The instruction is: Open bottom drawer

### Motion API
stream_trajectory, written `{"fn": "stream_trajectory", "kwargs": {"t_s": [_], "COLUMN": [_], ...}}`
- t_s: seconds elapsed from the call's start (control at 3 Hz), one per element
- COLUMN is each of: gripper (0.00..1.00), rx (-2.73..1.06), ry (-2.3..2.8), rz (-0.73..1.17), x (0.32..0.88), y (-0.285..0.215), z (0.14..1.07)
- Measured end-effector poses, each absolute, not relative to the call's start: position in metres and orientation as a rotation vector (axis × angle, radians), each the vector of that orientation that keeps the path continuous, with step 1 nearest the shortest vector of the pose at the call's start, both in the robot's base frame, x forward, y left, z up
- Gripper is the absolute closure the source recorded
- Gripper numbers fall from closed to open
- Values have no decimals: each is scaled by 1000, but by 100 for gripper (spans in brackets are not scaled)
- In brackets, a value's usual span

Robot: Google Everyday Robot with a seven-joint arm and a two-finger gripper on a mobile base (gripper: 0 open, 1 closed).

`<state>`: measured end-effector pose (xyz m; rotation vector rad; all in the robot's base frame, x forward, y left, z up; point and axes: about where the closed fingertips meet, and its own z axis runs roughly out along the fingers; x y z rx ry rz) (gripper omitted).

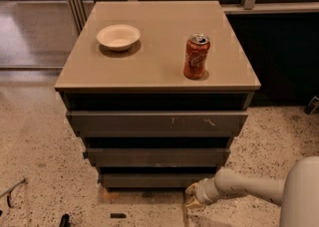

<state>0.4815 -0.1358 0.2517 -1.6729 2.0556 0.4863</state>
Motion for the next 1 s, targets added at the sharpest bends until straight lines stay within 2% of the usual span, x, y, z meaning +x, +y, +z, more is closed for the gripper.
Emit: {"fn": "stream_trajectory", "kwargs": {"t_s": [0.33,1.0], "gripper": [0,0], "rx": [-1668,-1647], "ry": [2009,1924], "rz": [433,429], "x": [485,514], "y": [-137,-126], "z": [237,215]}}
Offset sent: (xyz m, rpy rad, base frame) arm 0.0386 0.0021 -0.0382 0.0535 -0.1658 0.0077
